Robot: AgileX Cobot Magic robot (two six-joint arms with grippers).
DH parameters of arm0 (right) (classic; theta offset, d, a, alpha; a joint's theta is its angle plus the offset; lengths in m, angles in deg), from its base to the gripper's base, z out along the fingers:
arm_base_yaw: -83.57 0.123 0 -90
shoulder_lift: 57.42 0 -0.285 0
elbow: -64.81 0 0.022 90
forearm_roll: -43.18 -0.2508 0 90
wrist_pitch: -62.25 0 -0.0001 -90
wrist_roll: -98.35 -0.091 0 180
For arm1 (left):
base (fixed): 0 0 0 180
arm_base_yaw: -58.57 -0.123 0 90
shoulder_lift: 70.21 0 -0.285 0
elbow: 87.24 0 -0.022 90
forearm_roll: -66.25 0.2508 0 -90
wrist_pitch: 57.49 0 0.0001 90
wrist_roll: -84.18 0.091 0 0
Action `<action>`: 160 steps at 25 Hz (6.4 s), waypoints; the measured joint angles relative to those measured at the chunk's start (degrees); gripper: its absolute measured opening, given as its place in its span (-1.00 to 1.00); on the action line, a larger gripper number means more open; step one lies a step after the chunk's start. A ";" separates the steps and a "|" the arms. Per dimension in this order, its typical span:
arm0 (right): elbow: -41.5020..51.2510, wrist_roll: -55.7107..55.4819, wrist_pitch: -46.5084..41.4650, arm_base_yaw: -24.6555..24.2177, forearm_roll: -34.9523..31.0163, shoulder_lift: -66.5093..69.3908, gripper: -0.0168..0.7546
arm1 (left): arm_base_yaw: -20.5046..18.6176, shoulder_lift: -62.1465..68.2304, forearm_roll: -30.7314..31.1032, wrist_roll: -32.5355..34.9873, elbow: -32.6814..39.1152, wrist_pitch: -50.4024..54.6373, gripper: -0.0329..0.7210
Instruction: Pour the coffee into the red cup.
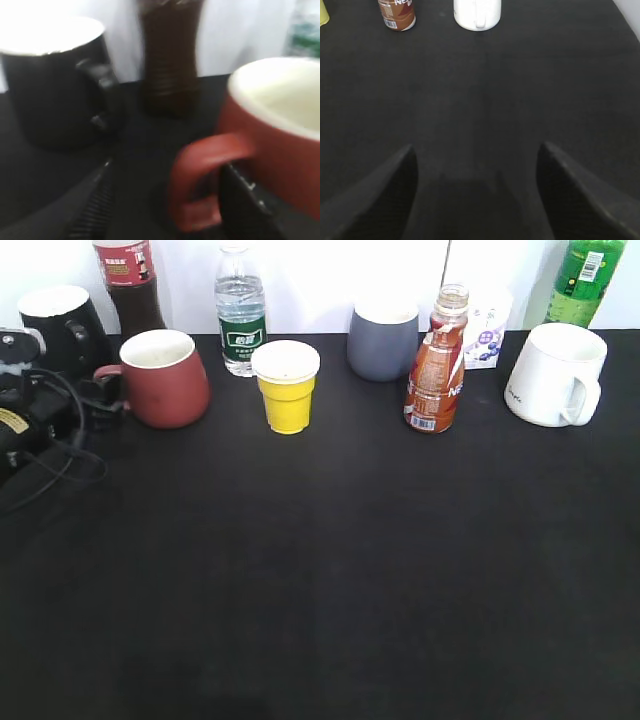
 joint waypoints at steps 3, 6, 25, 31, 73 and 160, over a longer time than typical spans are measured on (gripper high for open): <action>0.00 0.00 0.00 0.00 0.00 0.00 0.54 | -1.01 2.55 0.45 0.00 -1.81 0.25 0.38; 0.00 0.00 0.00 0.00 0.00 0.00 0.54 | -1.06 5.30 3.99 0.00 -5.29 0.41 0.32; 0.00 0.00 0.00 0.00 0.00 0.00 0.54 | -1.06 -0.86 6.16 0.47 -2.86 1.12 -0.74; 0.00 0.00 0.00 0.00 0.00 0.00 0.54 | -1.06 -15.50 6.16 0.47 10.06 0.21 -0.74; 0.41 5.62 111.87 23.31 -16.52 98.53 0.55 | 2.09 -34.20 16.83 0.43 25.04 0.42 -0.75; -20.72 68.07 100.22 35.56 9.31 99.99 0.41 | 7.32 -27.41 30.18 -3.04 25.04 -9.65 -0.67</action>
